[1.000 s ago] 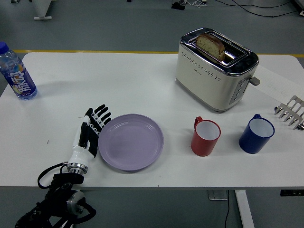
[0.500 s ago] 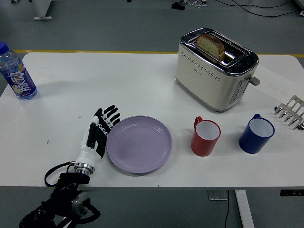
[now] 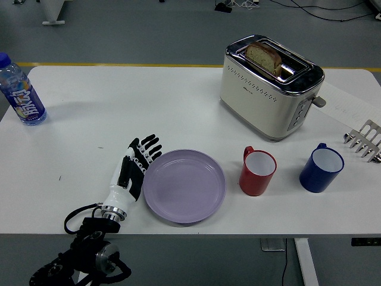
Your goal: Push plate across desktop
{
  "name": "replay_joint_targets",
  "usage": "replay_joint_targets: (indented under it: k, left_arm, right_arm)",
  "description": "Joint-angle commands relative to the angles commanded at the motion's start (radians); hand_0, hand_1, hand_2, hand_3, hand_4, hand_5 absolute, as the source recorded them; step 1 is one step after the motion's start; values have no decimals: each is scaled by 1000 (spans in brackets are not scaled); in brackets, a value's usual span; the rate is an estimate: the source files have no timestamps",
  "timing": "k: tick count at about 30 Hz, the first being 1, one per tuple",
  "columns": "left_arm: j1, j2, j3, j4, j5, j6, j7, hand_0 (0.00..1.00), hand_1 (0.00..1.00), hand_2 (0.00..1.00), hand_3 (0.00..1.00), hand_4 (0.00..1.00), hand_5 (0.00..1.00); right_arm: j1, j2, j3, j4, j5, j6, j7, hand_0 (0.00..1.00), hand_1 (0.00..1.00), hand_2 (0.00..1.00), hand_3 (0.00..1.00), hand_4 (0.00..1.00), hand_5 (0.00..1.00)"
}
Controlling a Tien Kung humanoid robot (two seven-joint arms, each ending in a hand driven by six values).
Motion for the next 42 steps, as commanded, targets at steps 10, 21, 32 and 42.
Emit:
replay_joint_targets:
  k: [10,21,32,42]
  left_arm:
    - [-5,0,27,1,-5,-1,-1,788,813,843,755,520,998]
    - [-2,0,44,-3,-6,-2,0,787,811,845,755,522,998]
    - [-11,0,12,-7,-1,5,-6,787,811,845,756,521,998]
    - [-10,0,-82,-27,31,20,4,787,811,844,756,521,998]
  right_arm:
    - [-6,0,0,2,0,0,-3,566,553,683,602,301,315]
    - [-12,0,-1,2,0,0,-5,566,553,683,602,302,314]
    - [-7,0,-7,1,8,0,-2,566,553,683,602,302,315]
    - [-3,0,-5,0,6,0,0,566,553,683,602,302,315]
